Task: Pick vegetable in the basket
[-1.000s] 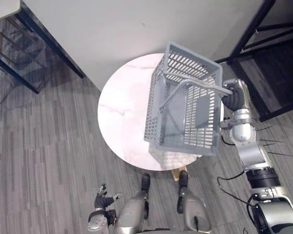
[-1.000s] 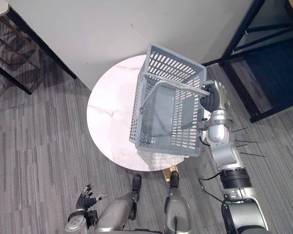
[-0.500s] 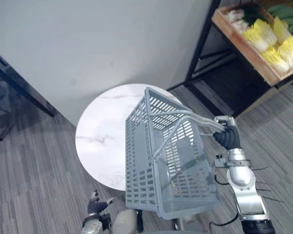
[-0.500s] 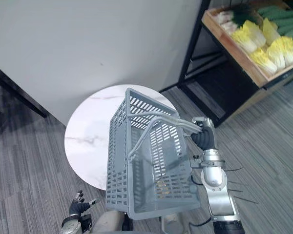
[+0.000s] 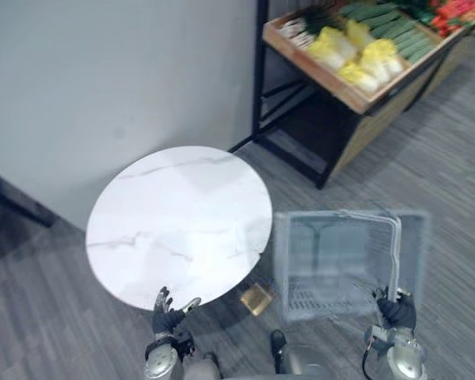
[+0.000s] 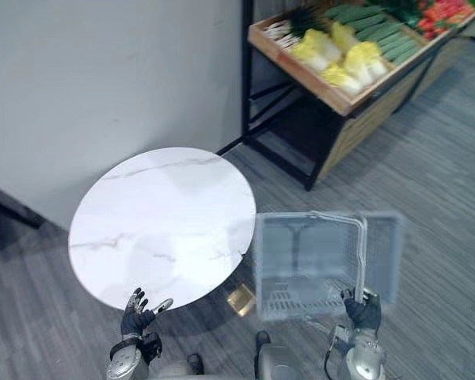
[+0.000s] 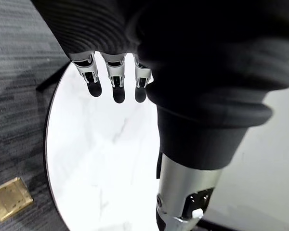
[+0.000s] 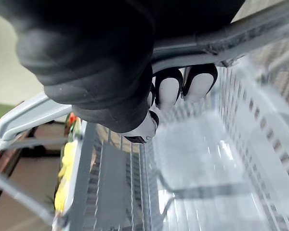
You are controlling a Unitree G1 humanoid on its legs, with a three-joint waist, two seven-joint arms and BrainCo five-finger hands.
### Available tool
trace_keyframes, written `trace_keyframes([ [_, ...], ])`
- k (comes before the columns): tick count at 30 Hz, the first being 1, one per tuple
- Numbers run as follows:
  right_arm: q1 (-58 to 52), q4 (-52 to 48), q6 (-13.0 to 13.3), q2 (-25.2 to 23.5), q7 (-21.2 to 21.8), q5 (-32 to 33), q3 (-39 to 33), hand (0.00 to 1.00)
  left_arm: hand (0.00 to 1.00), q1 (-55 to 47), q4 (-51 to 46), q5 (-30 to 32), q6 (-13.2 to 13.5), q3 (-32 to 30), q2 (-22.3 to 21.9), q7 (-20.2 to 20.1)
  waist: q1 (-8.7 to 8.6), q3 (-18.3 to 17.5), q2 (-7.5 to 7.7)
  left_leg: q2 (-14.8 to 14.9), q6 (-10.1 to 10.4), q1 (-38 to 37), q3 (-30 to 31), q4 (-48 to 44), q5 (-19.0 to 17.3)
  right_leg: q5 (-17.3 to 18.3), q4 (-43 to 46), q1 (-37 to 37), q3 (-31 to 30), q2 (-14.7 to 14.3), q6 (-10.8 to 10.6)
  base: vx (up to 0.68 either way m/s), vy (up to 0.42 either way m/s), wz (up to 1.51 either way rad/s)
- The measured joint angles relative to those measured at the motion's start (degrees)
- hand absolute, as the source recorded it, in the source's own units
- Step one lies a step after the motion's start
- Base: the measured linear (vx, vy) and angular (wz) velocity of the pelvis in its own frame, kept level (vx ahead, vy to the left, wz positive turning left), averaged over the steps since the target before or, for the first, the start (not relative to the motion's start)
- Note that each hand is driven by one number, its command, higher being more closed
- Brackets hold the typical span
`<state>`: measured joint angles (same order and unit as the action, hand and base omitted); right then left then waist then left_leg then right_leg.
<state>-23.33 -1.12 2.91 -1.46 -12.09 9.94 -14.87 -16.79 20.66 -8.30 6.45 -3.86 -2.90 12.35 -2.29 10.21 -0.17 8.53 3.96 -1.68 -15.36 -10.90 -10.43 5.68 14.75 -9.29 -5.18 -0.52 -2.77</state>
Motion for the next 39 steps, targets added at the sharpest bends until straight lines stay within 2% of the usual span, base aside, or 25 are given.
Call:
trace_keyframes([
  [4, 1.5, 0.1, 0.5, -0.4, -0.8, 3.3, -1.4, 1.00, 0.00, 0.0, -0.5, 0.0, 0.0, -0.1, -0.2, 0.0, 0.69, -0.4, -0.92, 1.8, -0.1, -0.8, -8.8, -3.2, -2.5, -1.6, -1.1, -2.3, -2.7, -0.8, 0.4, -0.06, 0.063, -1.18],
  [8, 1.9, 6.1, 0.6, -0.3, -1.6, 2.9, -3.9, 1.00, 0.00, 0.4, -2.3, 0.1, 0.0, -0.2, 1.3, 0.1, 1.52, -0.5, -0.74, 3.3, 0.1, -5.0, -19.8, -2.8, -3.4, -1.4, 1.5, -4.1, 18.9, 7.4, 2.4, 0.03, 0.067, -1.32],
  [9, 1.9, 8.0, 0.5, -0.2, -1.6, 3.0, -4.8, 1.00, 0.00, 0.9, -2.3, 0.1, 0.0, -0.2, 1.7, 0.1, 1.30, -0.5, -0.77, 3.8, 1.0, -6.8, -22.5, -2.7, -3.9, -1.8, 2.8, -4.2, 25.5, 9.6, 2.9, 0.12, -0.047, -1.33],
  [11, 2.1, 11.8, 0.5, 0.1, -1.5, 3.1, -4.9, 1.00, 0.00, 2.3, -2.3, 0.6, -0.1, 0.0, 2.1, 0.1, 1.19, -0.6, -1.16, 4.4, 2.0, -9.1, -25.5, -2.5, -4.5, -1.5, 5.7, -4.4, 33.2, 11.5, 4.6, 0.16, -0.085, -1.30],
  [12, 2.9, 14.3, 0.5, 0.4, -1.0, 3.1, -4.8, 1.00, 0.00, 3.5, -2.2, 0.9, -0.1, 0.8, 2.5, 0.1, 0.64, -0.7, -1.29, 4.4, 2.0, -10.1, -26.7, -1.4, -4.6, 0.6, 8.2, -5.2, 36.2, 12.4, 4.8, 0.18, -0.119, -1.15],
  [15, 5.4, 19.0, 0.1, 2.2, 0.3, 3.9, -4.8, 1.00, 0.00, 6.7, -1.2, 2.4, -0.4, 2.9, 3.8, -0.9, -0.52, -0.7, -1.61, 4.2, 2.9, -11.8, -27.7, -0.3, -4.0, 3.0, 12.5, -8.6, 32.4, 11.1, 5.5, 0.20, -0.153, -1.07],
  [17, 6.7, 20.3, 0.0, 3.9, 2.0, 5.4, -4.4, 1.00, 0.00, 7.9, 0.6, 3.1, -0.9, 3.7, 3.4, -1.7, -1.62, -0.6, -1.74, 6.1, 3.8, -12.4, -26.2, -7.2, -2.2, 5.5, 14.8, -8.6, 28.3, 8.6, 5.8, 0.30, -0.230, -1.15],
  [18, 6.6, 20.2, 0.0, 3.9, 2.5, 5.6, -4.3, 1.00, 0.00, 7.7, 0.7, 3.2, -1.0, 3.7, 3.1, -2.2, -1.73, -0.5, -1.87, 7.6, 3.0, -12.1, -25.4, -11.9, -1.5, 6.0, 14.7, -7.8, 27.2, 7.7, 5.9, 0.32, -0.198, -1.08],
  [19, 6.2, 20.0, 0.0, 3.6, 3.5, 6.3, -4.2, 1.00, 0.00, 7.0, 0.6, 3.4, -1.1, 3.7, 2.4, -2.4, -1.49, -0.1, -2.45, 11.5, -1.7, -9.7, -22.0, -23.5, 1.9, 6.4, 13.3, -5.1, 24.6, 5.4, 6.3, 0.27, -0.123, -1.06],
  [20, 6.0, 19.7, 0.0, 3.7, 3.7, 6.6, -3.0, 1.00, 0.00, 6.3, 0.6, 3.4, -1.1, 3.7, 2.1, -2.4, -0.74, 0.3, -2.71, 13.9, -4.9, -6.9, -17.7, -32.5, 6.4, 6.7, 11.7, -2.8, 22.7, 4.1, 6.8, 0.37, -0.079, -1.39],
  [21, 5.5, 19.3, 0.0, 3.6, 3.6, 7.7, -1.7, 1.00, 0.00, 5.5, 0.4, 3.3, -1.1, 3.7, 1.8, -2.5, 0.81, 0.5, -2.87, 14.2, -3.7, -1.4, -10.6, -42.0, 4.9, 7.5, 10.4, -0.7, 20.1, 2.7, 7.7, 0.30, -0.007, -1.10],
  [23, 5.5, 18.5, 0.0, 3.1, 3.4, 8.0, -0.5, 1.00, 0.00, 4.5, 0.1, 3.2, -1.1, 3.6, 1.9, -2.3, 1.78, 0.7, -2.80, 10.8, -1.7, 7.8, -2.1, -48.2, 1.0, 8.4, 8.9, 1.6, 17.3, 2.5, 7.5, 0.33, 0.037, -0.92],
  [25, 5.6, 17.4, -0.1, 3.0, 3.4, 8.0, 0.3, 1.00, 0.00, 3.3, -0.4, 2.9, -1.1, 3.5, 1.9, -2.3, 3.49, 0.7, -2.78, 7.6, -1.2, 13.7, 1.1, -45.0, -2.3, 8.9, 6.7, 4.1, 14.4, 2.6, 6.7, 0.34, 0.083, -0.79],
  [26, 5.7, 17.2, -0.1, 3.1, 3.3, 8.0, 1.5, 1.00, 0.00, 2.1, -1.1, 2.8, -1.0, 3.3, 1.9, -2.2, 4.67, 0.7, -2.79, 6.0, -1.5, 16.3, 1.3, -39.8, -3.6, 9.2, 5.1, 6.1, 13.1, 2.8, 6.2, 0.39, 0.159, -0.56],
  [28, 5.8, 16.1, -0.3, 3.2, 3.3, 8.0, 1.9, 1.00, 0.00, 0.4, -2.4, 2.5, -1.0, 3.0, 1.9, -2.1, 5.29, 0.7, -2.63, 3.1, -1.7, 19.5, 1.3, -30.1, -3.8, 10.1, 2.8, 9.7, 12.5, 3.8, 4.6, 0.41, 0.203, -0.25],
  [29, 5.8, 15.4, -0.3, 3.4, 3.3, 8.0, 1.9, 1.00, 0.00, 0.0, -2.9, 2.5, -1.0, 3.0, 1.9, -2.0, 5.68, 0.6, -2.45, 1.2, -1.2, 20.0, 1.1, -24.3, -3.3, 10.7, 2.1, 10.9, 12.4, 4.8, 3.5, 0.45, 0.255, -0.12],
  [30, 6.2, 15.4, 0.2, 4.5, 3.4, 8.0, 1.9, 1.00, 0.00, 0.0, -3.2, 2.5, -1.0, 3.1, 1.8, -1.8, 6.44, 0.4, -2.81, -1.4, -0.5, 19.8, 1.4, -13.3, 0.4, 12.0, 1.3, 12.5, 11.6, 5.3, 1.5, 0.58, 0.305, -0.26],
  [31, 7.6, 16.8, 0.4, 4.9, 3.4, 8.0, 1.9, 1.00, 0.00, 0.0, -3.0, 2.5, -1.1, 3.0, 2.1, -1.4, 6.78, 0.3, -2.03, -3.2, -5.0, 18.5, 0.9, -12.1, 4.0, 12.5, 0.9, 13.5, 10.5, 6.2, 0.0, 0.64, 0.287, -0.10],
  [32, 8.7, 17.8, 0.4, 4.9, 3.5, 7.9, 2.4, 1.00, 0.00, -0.1, -3.0, 2.5, -1.1, 2.7, 2.5, -0.9, 6.17, -0.6, -0.15, -5.3, -6.2, 18.5, 0.5, -12.1, 3.2, 12.2, -0.9, 14.4, 9.8, 7.9, -0.8, 0.57, 0.234, 0.08],
  [33, 9.0, 17.9, 0.7, 5.4, 3.5, 7.8, 2.4, 1.00, 0.00, 1.0, -3.2, 2.5, -1.2, 1.5, 2.7, -0.6, 6.27, -0.6, 0.44, -5.9, -8.0, 18.9, 0.2, -14.5, 0.5, 11.0, -1.7, 15.6, 9.3, 8.9, -2.5, 0.69, 0.309, 0.16],
  [34, 10.0, 18.5, 0.5, 5.3, 3.9, 7.4, 2.4, 1.00, 0.00, 1.2, -4.3, 2.5, -1.2, 0.8, 2.1, 0.1, 6.82, -0.4, 0.98, -6.5, -8.5, 17.0, -0.4, -16.6, -2.6, 10.2, 3.4, 15.7, 8.2, 9.9, -3.9, 0.57, 0.286, 0.02],
  [36, 10.2, 19.2, 0.5, 5.1, 4.6, 6.8, 2.4, 1.00, 0.00, 1.1, -4.4, 2.6, -1.1, 1.1, 2.2, 0.3, 6.99, -0.4, 1.21, -7.8, -8.5, 13.3, -0.5, -14.9, -4.4, 8.9, 14.7, 12.5, 7.4, 11.2, -6.8, 0.49, 0.234, 0.00],
  [37, 10.6, 20.4, 0.5, 4.7, 4.9, 5.6, 2.5, 1.00, 0.00, 1.1, -4.5, 2.5, -1.2, 1.4, 2.7, 0.5, 6.61, -0.3, 1.54, -9.1, -8.8, 9.1, -0.3, -12.6, -5.8, 4.0, 30.6, 6.5, 6.0, 12.8, -12.7, 0.53, 0.172, 0.19],
  [38, 10.4, 20.6, 0.4, 4.3, 4.9, 5.1, 2.5, 1.00, 0.00, 1.2, -4.5, 2.5, -1.2, 1.9, 3.3, 0.5, 6.12, -0.2, 1.67, -9.9, -8.9, 5.9, 0.3, -11.3, -6.7, 3.0, 40.9, 2.8, 6.0, 14.1, -12.3, 0.65, 0.147, 0.36],
  [39, 10.0, 20.7, 0.4, 4.1, 4.9, 5.0, 2.6, 1.00, 0.00, 1.2, -4.5, 2.5, -1.2, 2.0, 4.0, 0.5, 5.80, -0.1, 1.46, -10.5, -8.9, 1.5, 1.1, -9.4, -7.4, 4.0, 49.2, -0.8, 7.5, 15.3, -10.3, 0.76, 0.086, 0.61],
])
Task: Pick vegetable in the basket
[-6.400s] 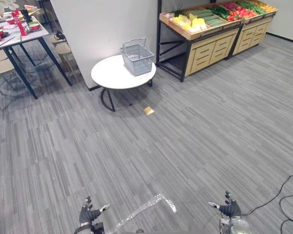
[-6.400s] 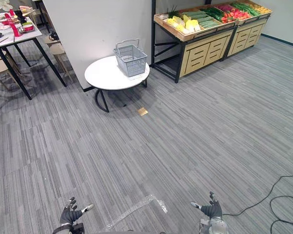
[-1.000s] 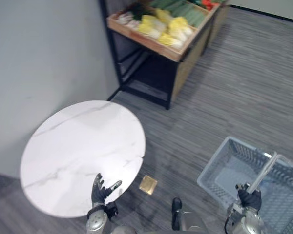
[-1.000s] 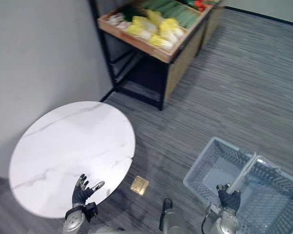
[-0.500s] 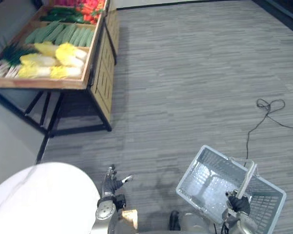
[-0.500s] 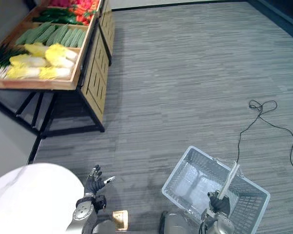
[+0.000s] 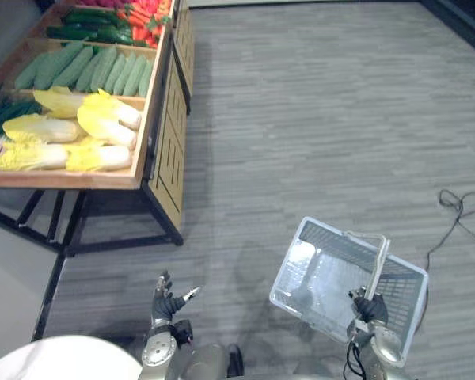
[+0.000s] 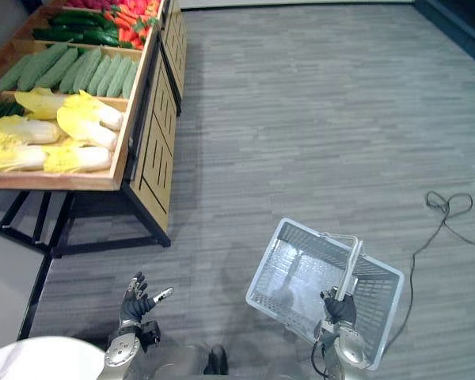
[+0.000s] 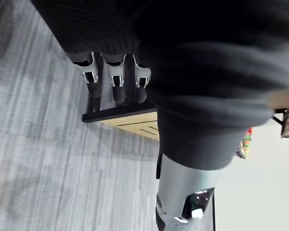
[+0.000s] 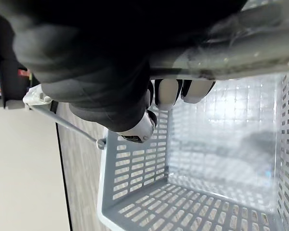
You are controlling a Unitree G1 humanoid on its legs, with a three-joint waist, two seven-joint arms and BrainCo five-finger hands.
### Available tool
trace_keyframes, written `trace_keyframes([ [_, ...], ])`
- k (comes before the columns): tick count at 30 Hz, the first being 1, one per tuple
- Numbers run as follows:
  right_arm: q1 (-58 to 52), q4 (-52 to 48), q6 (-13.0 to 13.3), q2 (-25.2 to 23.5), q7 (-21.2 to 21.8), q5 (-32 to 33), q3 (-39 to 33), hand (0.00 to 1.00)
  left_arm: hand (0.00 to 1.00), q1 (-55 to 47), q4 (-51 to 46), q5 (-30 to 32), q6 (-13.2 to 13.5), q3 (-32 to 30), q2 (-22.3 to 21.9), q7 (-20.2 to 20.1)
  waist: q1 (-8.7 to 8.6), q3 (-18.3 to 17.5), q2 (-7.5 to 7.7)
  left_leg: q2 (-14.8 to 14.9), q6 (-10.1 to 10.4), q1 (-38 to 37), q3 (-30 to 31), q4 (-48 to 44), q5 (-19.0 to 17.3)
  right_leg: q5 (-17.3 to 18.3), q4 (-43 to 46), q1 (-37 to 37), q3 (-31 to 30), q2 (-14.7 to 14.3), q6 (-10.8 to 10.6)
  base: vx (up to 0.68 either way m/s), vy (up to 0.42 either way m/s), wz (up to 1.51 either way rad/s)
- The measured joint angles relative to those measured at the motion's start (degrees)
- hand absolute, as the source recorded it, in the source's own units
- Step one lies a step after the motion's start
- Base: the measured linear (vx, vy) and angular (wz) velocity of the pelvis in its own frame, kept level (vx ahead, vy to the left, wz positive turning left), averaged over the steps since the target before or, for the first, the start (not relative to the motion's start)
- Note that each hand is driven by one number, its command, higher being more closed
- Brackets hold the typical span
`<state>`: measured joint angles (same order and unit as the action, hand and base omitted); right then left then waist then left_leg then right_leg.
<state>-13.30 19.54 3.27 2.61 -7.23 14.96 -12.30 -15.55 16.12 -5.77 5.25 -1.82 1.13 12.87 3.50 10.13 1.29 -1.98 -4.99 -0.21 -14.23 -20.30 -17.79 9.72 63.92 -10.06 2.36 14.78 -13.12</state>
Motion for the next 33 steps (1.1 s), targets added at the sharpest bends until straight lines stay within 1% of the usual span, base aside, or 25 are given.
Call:
trace_keyframes([
  [1, -0.2, 0.5, -0.1, 0.0, 0.0, 0.0, 0.6, 1.00, 0.00, 0.5, -0.2, 0.2, 0.1, 0.1, 0.7, 0.6, -1.32, 0.1, -0.66, 0.3, 0.0, -6.4, 2.0, 4.2, -0.1, 2.7, 1.2, -4.9, 6.1, 1.4, 4.4, 0.85, 0.000, 0.69],
  [2, 0.1, 0.6, -0.1, 0.0, 0.0, 0.0, 1.2, 1.00, 0.00, 1.0, 0.2, 0.4, 0.1, 0.1, 1.4, 1.0, -2.16, 0.3, -0.94, 1.2, 0.1, -9.0, 3.4, 6.3, -0.1, 4.6, -3.6, -9.3, 9.6, 1.4, 6.6, 0.72, -0.054, 0.62],
  [3, 0.4, 0.4, 0.2, 0.1, 0.0, 0.0, 1.1, 1.00, 0.00, 1.2, 0.3, 0.4, 0.1, 0.0, 1.4, 1.0, -2.58, 0.4, -1.10, 1.7, 0.2, -9.7, 3.7, 6.5, -0.1, 5.1, -6.8, -10.8, 10.5, 1.1, 7.3, 0.62, -0.136, 0.47],
  [4, 1.5, 0.3, 0.7, 0.6, -0.1, 0.0, 1.0, 1.00, 0.00, 1.9, 1.0, 0.3, 0.1, 0.2, 1.1, 1.0, -2.84, 0.9, -1.83, 3.1, 0.6, -10.9, 4.9, 6.6, -0.4, 5.3, -14.9, -13.2, 10.9, -0.6, 7.5, 0.52, -0.190, 0.44],
  [5, 2.0, 0.5, 0.7, 1.1, -0.1, 0.2, 0.6, 1.00, 0.00, 3.5, 3.0, 0.3, 0.1, 0.9, 1.0, 1.0, -2.99, 1.4, -2.95, 5.2, 2.2, -12.4, 6.4, 6.4, -1.3, 3.2, -25.7, -14.6, 8.9, -3.6, 7.3, 0.65, -0.272, 0.58],
  [7, 1.8, 1.3, 0.7, 1.1, -0.1, 0.2, 0.2, 1.00, 0.00, 4.8, 4.6, 0.4, 0.1, 1.0, 1.5, 1.0, -2.96, 1.3, -2.31, 6.4, 5.0, -14.3, 7.7, 6.5, -2.1, -5.0, -42.8, -14.1, 4.4, -6.2, 7.3, 0.61, -0.288, 0.59],
  [8, 1.6, 2.6, 0.6, 1.1, -0.2, 0.2, 0.2, 1.00, 0.00, 4.7, 4.9, 0.5, 0.1, 0.3, 1.9, 0.9, -3.02, 1.2, -1.16, 6.9, 7.2, -16.1, 9.5, 6.0, -3.3, -19.2, -49.7, -12.8, 2.0, -6.9, 10.1, 0.66, -0.306, 0.39],
  [9, 3.0, 4.7, 0.0, 2.5, -0.4, 0.2, -0.4, 1.00, 0.00, 5.3, 6.9, 0.8, -0.3, -0.5, -0.3, 1.1, -2.65, 1.6, -4.37, 10.0, 9.5, -16.6, 10.5, 4.9, -2.5, -18.4, -45.5, -13.0, 3.1, -9.1, 11.5, 0.63, -0.287, 0.35],
  [10, 3.8, 4.6, -0.2, 2.3, -0.4, 0.1, -1.0, 1.00, 0.00, 5.5, 6.8, 0.8, -0.3, -0.6, -0.4, 1.0, -2.66, 1.8, -4.14, 10.0, 11.1, -16.3, 11.1, 4.1, -0.4, -15.6, -42.8, -13.5, 3.2, -8.5, 11.5, 0.59, -0.260, 0.28],
  [12, 2.8, 3.3, -0.2, 1.6, -0.3, 0.2, -1.1, 1.00, 0.00, 5.2, 6.7, 0.8, -0.3, -1.1, -1.7, 1.0, -2.97, 1.9, -4.11, 10.0, 10.3, -15.8, 13.8, -2.8, 10.4, -7.5, -36.6, -10.1, 6.4, -7.1, 12.6, 0.57, -0.312, 0.59],
  [13, 2.2, 3.3, -0.2, 1.5, -0.3, 0.3, -1.0, 1.00, 0.00, 5.0, 6.5, 0.7, -0.3, -1.7, -2.3, 1.1, -2.76, 1.9, -4.39, 10.5, 10.6, -14.7, 14.5, -6.9, 13.9, -6.2, -37.1, -7.7, 7.5, -7.1, 12.9, 0.58, -0.309, 0.52],
  [14, 1.6, 3.1, -0.2, 1.1, -0.3, 0.5, -0.7, 1.00, 0.00, 4.2, 5.6, 0.6, -0.2, -3.0, -3.0, 1.2, -2.54, 2.0, -4.52, 11.6, 12.0, -11.3, 15.2, -14.8, 20.9, -4.8, -38.8, -4.0, 8.2, -7.5, 13.4, 0.68, -0.203, 0.34],
  [15, 0.8, 2.2, -0.3, -0.1, -0.3, 0.4, 0.1, 1.00, 0.00, 2.5, 4.6, 0.1, 0.3, -3.4, -3.1, 1.2, -1.45, 2.5, -5.12, 15.3, 13.4, -2.8, 13.5, -32.0, 19.6, -3.4, -43.8, 3.4, 9.8, -9.4, 14.3, 0.65, -0.168, 0.25],
  [17, 0.4, 2.0, -0.3, -0.2, -0.5, 0.6, 0.0, 1.00, 0.00, 1.9, 4.7, -0.6, 0.2, -3.5, -3.2, 1.3, -0.63, 2.6, -4.95, 16.1, 12.0, 2.5, 11.1, -37.7, 13.5, -2.9, -46.1, 7.1, 10.2, -9.8, 14.5, 0.42, -0.086, 0.08],
  [18, 0.5, 1.7, -0.3, -0.2, -0.8, 0.9, -0.6, 1.00, 0.00, 1.3, 4.7, -1.2, 0.2, -3.6, -3.2, 1.4, 0.42, 2.7, -4.82, 15.7, 10.8, 7.2, 7.7, -37.5, 8.2, -2.9, -48.4, 10.0, 10.5, -9.6, 14.5, 0.42, -0.057, -0.01],
  [19, 0.8, 1.8, 0.1, 0.0, -1.4, 0.9, -1.1, 1.00, 0.00, 0.9, 4.7, -1.4, 0.2, -3.8, -3.0, 1.5, 1.16, 2.9, -4.40, 14.6, 9.8, 11.1, 4.3, -32.2, 5.4, -2.1, -50.2, 12.2, 10.7, -8.9, 13.2, 0.40, -0.018, 0.02],
  [21, 0.8, 2.5, 0.3, 0.6, -1.6, 0.9, -1.4, 1.00, 0.00, 0.1, 4.9, -1.5, 0.2, -4.8, -3.3, 1.8, 1.06, 2.9, -4.47, 13.2, 8.6, 13.1, -1.2, -18.2, 5.1, -0.5, -50.6, 15.0, 12.4, -8.1, 11.5, 0.36, 0.039, 0.44],
  [22, -0.5, 2.8, 0.3, 1.6, -1.6, 0.9, -1.5, 1.00, 0.00, -0.8, 4.9, -1.4, 0.2, -5.8, -3.7, 1.9, 0.39, 2.2, -5.84, 12.9, 7.2, 13.6, -7.1, -7.1, 10.6, 1.5, -50.7, 17.9, 15.3, -8.5, 9.9, 0.50, 0.080, 1.16],
  [23, -1.0, 5.4, 0.0, 1.1, -1.6, 0.8, -1.5, 1.00, 0.00, -0.9, 6.0, -1.4, 0.1, -6.8, -3.2, 2.1, 0.48, 1.6, -4.27, 10.9, 1.1, 11.5, -11.3, -3.3, 10.8, 3.7, -50.0, 20.0, 17.5, -7.1, 8.5, 0.51, 0.095, 1.23],
  [25, -0.4, 6.9, 0.0, 1.0, -1.4, 0.7, -1.1, 1.00, 0.00, -0.9, 7.0, -1.4, 0.0, -8.6, -2.7, 2.2, 0.58, 0.5, -1.73, 7.8, 0.4, 12.4, -11.8, -1.7, 11.4, 3.8, -51.4, 21.0, 20.2, -5.2, 7.8, 0.42, 0.079, 1.06],
  [28, 3.0, 11.9, -0.5, 2.2, -1.4, 0.5, -1.2, 1.00, 0.00, -0.8, 8.4, -1.4, -0.4, -10.0, -3.1, 2.2, 0.60, 0.5, -1.61, 6.7, -3.7, 14.3, -12.7, -4.6, 9.2, 2.4, -51.8, 23.5, 23.8, -4.7, 5.9, 0.37, 0.110, 1.13],
  [30, 3.6, 14.4, -1.4, 2.1, -1.4, 0.5, -1.3, 1.00, 0.00, -1.3, 9.9, -1.4, -0.5, -9.9, -3.1, 2.1, 0.48, 0.7, -1.73, 4.3, -3.2, 9.6, -9.5, -2.6, 6.1, 1.6, -36.6, 22.1, 24.3, -2.2, 4.5, 0.31, 0.140, 1.34],
  [31, 3.1, 14.3, -1.4, 2.0, -1.3, 0.6, -1.3, 1.00, 0.00, -1.3, 10.4, -1.4, -0.7, -9.8, -2.9, 2.1, 0.32, 0.9, -1.31, 2.3, -3.1, 7.2, -6.2, -1.6, 5.1, -3.7, -21.4, 17.6, 21.4, 1.3, 2.7, 0.34, 0.059, 1.45],
  [32, 2.5, 14.1, -1.4, 2.0, -1.2, 0.6, -1.3, 1.00, 0.00, -1.3, 10.2, -1.4, -0.9, -9.5, -2.5, 2.1, 0.09, 1.1, -0.95, 1.1, -2.8, 5.7, -3.8, -1.8, 4.3, -6.8, -12.2, 13.8, 18.1, 2.7, 3.1, 0.38, 0.003, 1.57],
  [33, 1.6, 12.4, -1.4, 1.9, -1.3, 0.7, -1.3, 1.00, 0.00, -1.2, 10.0, -1.4, -1.1, -8.8, -1.9, 2.2, 0.19, 1.3, -0.65, -0.1, -2.8, 3.8, -0.6, -1.9, 3.4, -3.8, -3.7, 9.1, 13.5, 2.3, 3.3, 0.31, -0.021, 1.26],
])
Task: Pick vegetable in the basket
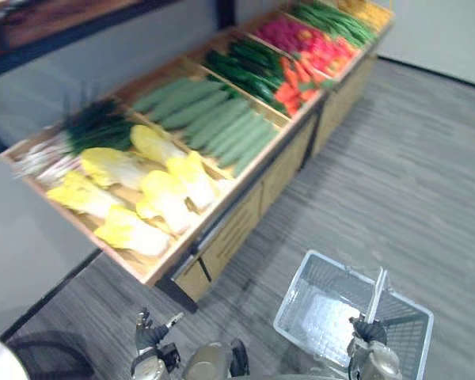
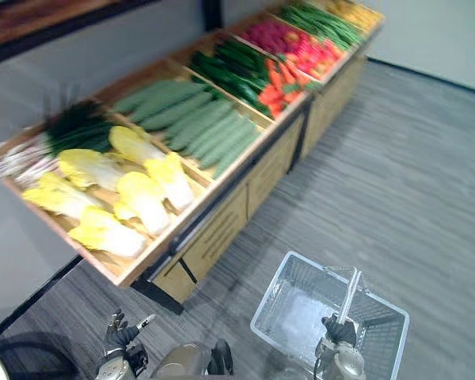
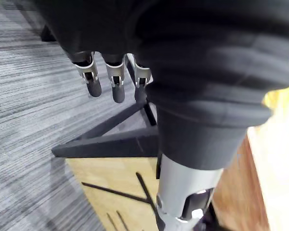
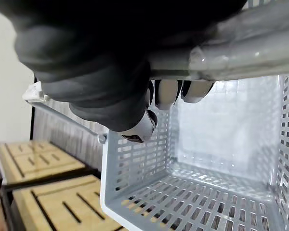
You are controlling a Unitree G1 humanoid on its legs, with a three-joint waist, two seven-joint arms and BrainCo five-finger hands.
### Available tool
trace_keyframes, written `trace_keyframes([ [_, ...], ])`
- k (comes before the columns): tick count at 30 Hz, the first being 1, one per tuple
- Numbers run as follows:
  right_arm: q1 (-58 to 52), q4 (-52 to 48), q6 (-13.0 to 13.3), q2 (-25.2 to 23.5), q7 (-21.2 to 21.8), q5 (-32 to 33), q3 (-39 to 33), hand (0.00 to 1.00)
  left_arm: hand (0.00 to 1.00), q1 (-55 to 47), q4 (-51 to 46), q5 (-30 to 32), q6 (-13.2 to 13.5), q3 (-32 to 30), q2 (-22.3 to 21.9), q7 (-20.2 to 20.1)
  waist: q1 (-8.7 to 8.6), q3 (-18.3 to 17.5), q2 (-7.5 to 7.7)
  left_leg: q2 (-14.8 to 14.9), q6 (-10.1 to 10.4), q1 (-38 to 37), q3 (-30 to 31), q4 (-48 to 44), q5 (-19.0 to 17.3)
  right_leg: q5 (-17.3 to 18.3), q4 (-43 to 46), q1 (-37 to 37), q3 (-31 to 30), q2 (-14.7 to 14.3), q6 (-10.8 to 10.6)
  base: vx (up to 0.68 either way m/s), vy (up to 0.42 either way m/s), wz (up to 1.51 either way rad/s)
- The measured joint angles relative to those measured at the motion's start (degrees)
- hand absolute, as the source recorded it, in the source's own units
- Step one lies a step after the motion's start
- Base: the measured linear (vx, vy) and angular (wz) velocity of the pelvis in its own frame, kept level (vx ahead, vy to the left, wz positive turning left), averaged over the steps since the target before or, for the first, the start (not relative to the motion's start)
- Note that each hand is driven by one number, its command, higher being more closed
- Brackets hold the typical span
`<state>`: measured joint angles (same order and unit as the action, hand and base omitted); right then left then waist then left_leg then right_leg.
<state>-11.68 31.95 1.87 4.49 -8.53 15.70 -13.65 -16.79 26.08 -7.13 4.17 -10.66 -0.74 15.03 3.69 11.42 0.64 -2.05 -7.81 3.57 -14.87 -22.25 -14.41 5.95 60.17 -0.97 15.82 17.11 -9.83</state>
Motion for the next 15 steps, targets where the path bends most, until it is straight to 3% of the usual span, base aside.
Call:
trace_keyframes([
  [2, -0.2, -3.9, 0.1, -0.1, -0.1, 0.3, -0.6, 1.00, 0.00, -0.1, -1.5, 0.0, -0.2, 0.2, 0.4, 0.1, -0.24, 0.1, -0.28, -0.6, -0.1, -2.1, 4.5, -0.1, -0.7, 4.3, 1.7, -5.6, -4.2, -2.0, 1.1, 0.27, -0.089, 1.48],
  [4, -1.3, -6.5, 0.6, -0.4, -0.1, 0.8, -1.7, 1.00, 0.00, 0.0, -3.4, 0.0, -0.1, 0.9, 0.7, 0.2, -1.11, 0.0, -0.13, -1.1, 0.4, -2.9, 10.1, 0.0, -1.1, 7.2, -4.0, -9.4, -5.7, -3.8, 2.1, 0.25, -0.181, 1.59],
  [7, -2.5, -7.1, 1.9, -1.3, -0.1, 2.4, -2.3, 1.00, 0.00, 1.1, -3.9, 0.0, 0.1, 1.2, 1.1, 0.2, -1.52, -0.1, -0.20, -1.0, 2.8, -3.4, 19.3, -1.6, -3.0, 8.8, -21.8, -11.9, -17.3, -10.8, 2.8, 0.24, -0.260, 1.50],
  [9, -4.6, -7.1, 1.9, -2.2, -0.2, 4.1, -2.3, 1.00, 0.00, 2.4, -3.4, 0.0, 0.2, 1.7, 1.0, 0.2, -1.63, -1.2, 1.15, -1.5, 5.4, -1.5, 26.0, -5.7, -5.9, 7.9, -30.8, -11.7, -27.1, -14.5, 2.8, 0.31, -0.429, 1.73],
  [10, -5.5, -6.6, 1.9, -2.2, -0.2, 4.5, -2.9, 1.00, 0.00, 3.5, -2.1, -0.1, 0.1, 1.7, 0.8, 0.2, -1.91, -1.6, 1.54, -1.5, 7.2, -0.4, 28.3, -8.8, -7.7, 5.4, -30.6, -11.5, -26.0, -14.9, 3.3, 0.29, -0.404, 1.54],
  [11, -5.3, -6.0, 1.7, -2.3, -0.3, 4.6, -3.7, 1.00, 0.00, 3.7, -1.3, 0.0, 0.1, 2.0, 0.3, 0.1, -1.54, -1.8, 0.73, -0.6, 7.6, -0.2, 28.1, -9.0, -7.7, 5.9, -30.4, -11.2, -24.3, -14.9, 3.9, 0.30, -0.391, 1.24],
  [12, -5.5, -5.6, 1.7, -2.6, -0.7, 4.7, -5.5, 1.00, 0.00, 3.8, -0.9, 0.0, 0.1, 2.6, -0.9, 0.0, -1.32, -2.0, -0.30, 0.8, 8.9, 0.4, 26.9, -8.4, -6.3, 6.6, -30.3, -10.8, -21.6, -14.5, 4.9, 0.18, -0.260, 1.07],
  [15, -5.9, -3.4, 1.7, -2.8, -1.4, 6.5, -8.3, 1.00, 0.00, 3.9, -0.8, -0.1, 0.1, 3.2, -2.6, -0.1, -2.30, -1.8, -1.48, 3.8, 9.9, 0.4, 20.7, -3.5, -2.7, 6.9, -32.1, -8.9, -15.1, -12.4, 6.0, 0.13, -0.211, 1.14],
])
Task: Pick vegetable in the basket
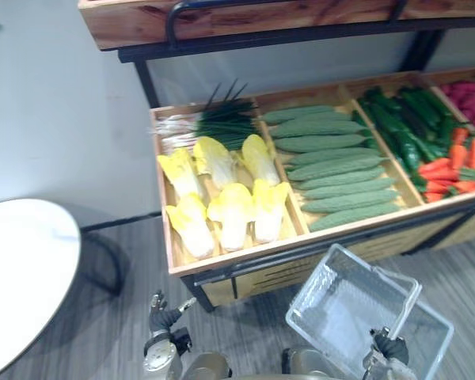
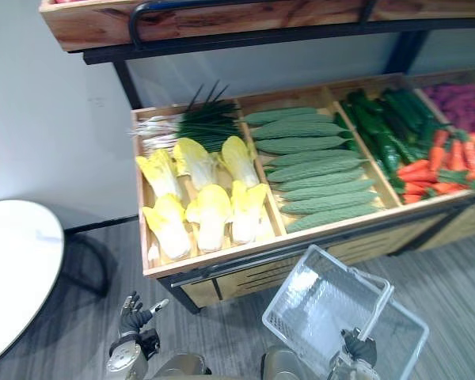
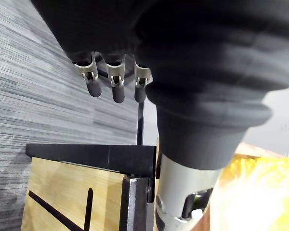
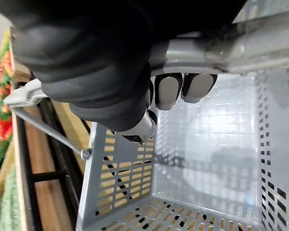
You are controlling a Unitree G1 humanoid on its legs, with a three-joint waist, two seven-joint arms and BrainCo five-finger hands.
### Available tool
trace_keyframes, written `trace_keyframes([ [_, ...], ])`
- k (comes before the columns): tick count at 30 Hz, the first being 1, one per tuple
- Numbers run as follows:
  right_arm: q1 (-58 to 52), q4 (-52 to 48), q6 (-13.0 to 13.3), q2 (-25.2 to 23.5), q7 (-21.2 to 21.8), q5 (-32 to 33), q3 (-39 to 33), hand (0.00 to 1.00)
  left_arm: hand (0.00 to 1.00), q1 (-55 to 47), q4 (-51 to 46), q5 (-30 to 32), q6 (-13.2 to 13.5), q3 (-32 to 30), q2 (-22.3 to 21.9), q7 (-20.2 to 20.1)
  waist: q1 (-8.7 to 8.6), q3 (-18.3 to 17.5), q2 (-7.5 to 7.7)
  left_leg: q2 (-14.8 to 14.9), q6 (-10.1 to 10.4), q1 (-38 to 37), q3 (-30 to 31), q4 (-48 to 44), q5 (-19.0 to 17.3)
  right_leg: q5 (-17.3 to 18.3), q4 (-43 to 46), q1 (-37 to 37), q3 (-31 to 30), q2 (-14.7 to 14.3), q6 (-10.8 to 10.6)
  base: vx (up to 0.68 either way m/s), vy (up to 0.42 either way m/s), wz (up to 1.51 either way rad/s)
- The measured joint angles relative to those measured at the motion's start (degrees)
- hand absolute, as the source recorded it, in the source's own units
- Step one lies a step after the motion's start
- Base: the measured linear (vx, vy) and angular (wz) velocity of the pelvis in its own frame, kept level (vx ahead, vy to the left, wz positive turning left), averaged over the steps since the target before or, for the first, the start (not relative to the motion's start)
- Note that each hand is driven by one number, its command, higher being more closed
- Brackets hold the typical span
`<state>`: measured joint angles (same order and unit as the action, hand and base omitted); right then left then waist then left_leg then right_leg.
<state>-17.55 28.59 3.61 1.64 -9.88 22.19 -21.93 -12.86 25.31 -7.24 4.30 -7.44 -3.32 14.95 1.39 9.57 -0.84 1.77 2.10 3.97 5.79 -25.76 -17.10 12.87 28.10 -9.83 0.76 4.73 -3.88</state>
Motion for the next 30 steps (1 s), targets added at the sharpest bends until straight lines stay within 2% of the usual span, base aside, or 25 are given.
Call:
trace_keyframes([
  [2, -1.3, 2.0, 0.0, -0.2, 0.0, 1.4, -1.7, 1.00, 0.00, 0.5, -0.4, -1.3, 0.1, -0.4, 0.0, 0.0, -0.74, 0.1, -0.29, 4.0, -1.1, -1.5, -11.7, 3.6, 2.0, 0.2, -2.0, 3.0, 5.5, 1.6, 1.1, 0.04, -0.190, 1.34],
  [3, -2.1, 2.3, 0.0, -0.2, 0.0, 2.3, -2.0, 1.00, 0.00, 0.5, -1.8, -2.0, 0.1, -0.5, 0.0, 0.0, -0.66, 0.1, -0.18, 5.5, -1.0, -2.4, -15.6, 5.0, 2.3, 0.3, -2.6, 3.8, 7.1, 1.9, 1.3, -0.03, -0.131, 0.92],
  [4, -2.1, 2.6, 0.0, -0.2, 0.1, 3.3, -2.4, 1.00, 0.00, -0.3, -4.3, -2.3, 0.1, -0.6, 0.0, 0.0, -0.43, 0.2, 0.38, 5.4, -0.2, -2.6, -17.1, 6.7, 3.5, 0.3, -3.2, 4.1, 7.5, 2.4, 1.4, -0.07, -0.052, 0.47],
  [10, -2.9, 2.6, 0.1, -0.6, 1.2, 5.0, -1.7, 1.00, 0.00, -2.4, -16.9, -2.4, 1.0, -0.1, 2.1, 0.2, -0.44, -0.5, 0.94, 4.8, 0.2, -2.8, -16.8, 8.6, 4.4, -2.5, -8.5, 6.4, 7.9, 2.4, 0.9, -0.06, 0.057, 0.08],
  [11, -3.3, 2.6, 0.1, -0.8, 1.4, 5.3, -1.6, 1.00, 0.00, -2.3, -20.1, -3.1, 1.6, 0.3, 2.9, 0.4, -0.44, -0.8, 1.57, 4.3, 0.3, -2.9, -16.6, 9.5, 5.0, -2.8, -9.1, 6.4, 8.0, 2.6, 0.6, 0.00, 0.053, 0.12],
  [16, -4.8, 2.6, 0.1, -1.1, 1.8, 5.5, -1.8, 1.00, 0.00, -0.5, -29.3, -3.4, 2.9, 2.5, 4.5, 0.5, -0.59, -2.1, 2.62, 3.5, 0.4, -2.9, -14.9, 10.2, 6.0, -2.9, -10.2, 7.7, 9.1, 3.2, 0.4, 0.07, 0.025, 0.17],
  [17, -4.9, 2.7, 0.1, -1.1, 2.3, 5.5, -1.7, 1.00, 0.00, 1.3, -29.9, -3.4, 3.3, 4.5, 5.1, 0.5, -0.60, -2.6, 2.70, 3.2, 0.4, -3.3, -15.1, 11.1, 6.5, -2.9, -10.4, 7.7, 9.1, 3.2, 0.4, 0.05, 0.008, 0.02],
  [22, -4.6, 2.7, 0.1, -1.1, 2.7, 5.0, -0.1, 1.00, 0.00, 7.9, -28.3, -1.1, 3.4, 10.1, 5.6, 0.8, -1.27, -3.9, 2.34, 3.0, 1.1, -5.7, -16.8, 16.0, 8.4, -3.5, -11.9, 8.0, 8.1, 2.5, 0.5, 0.02, -0.013, -0.10],
  [26, -3.6, 2.6, 0.0, -1.0, 3.7, 2.9, 0.1, 1.00, 0.00, 14.9, -20.0, 2.7, 2.5, 13.4, 5.8, 1.8, -3.49, -4.9, 1.72, 3.6, 1.8, -7.8, -18.8, 20.0, 9.8, -3.7, -12.4, 7.4, 6.1, 1.2, 0.7, 0.02, -0.041, -0.29],
  [28, -3.2, 2.6, 0.0, -1.0, 3.7, 2.6, 0.0, 1.00, 0.00, 17.8, -15.8, 3.6, 2.0, 14.4, 5.9, 1.8, -4.08, -5.2, 1.34, 3.6, 2.1, -8.1, -20.0, 21.4, 10.2, -3.7, -12.3, 6.2, 4.7, 0.5, 0.8, 0.06, -0.040, -0.52],
  [29, -1.5, 2.6, -0.2, -0.9, 3.7, 1.9, 0.0, 1.00, 0.00, 25.5, -4.8, 6.6, 0.5, 16.9, 6.6, 2.8, -6.80, -5.2, 1.27, 3.8, 2.6, -8.2, -22.2, 23.9, 11.3, -3.8, -11.8, 3.3, 2.0, -0.8, 1.0, 0.10, -0.047, -0.67],
  [30, -0.6, 2.6, -0.2, -0.8, 3.6, 1.8, 0.0, 1.00, 0.00, 27.8, -1.8, 7.6, 0.0, 17.3, 6.9, 2.8, -7.31, -5.1, 1.25, 3.9, 2.6, -7.6, -22.9, 23.9, 11.4, -3.9, -11.5, 2.2, 1.3, -1.0, 1.1, 0.11, -0.052, -0.74],
])
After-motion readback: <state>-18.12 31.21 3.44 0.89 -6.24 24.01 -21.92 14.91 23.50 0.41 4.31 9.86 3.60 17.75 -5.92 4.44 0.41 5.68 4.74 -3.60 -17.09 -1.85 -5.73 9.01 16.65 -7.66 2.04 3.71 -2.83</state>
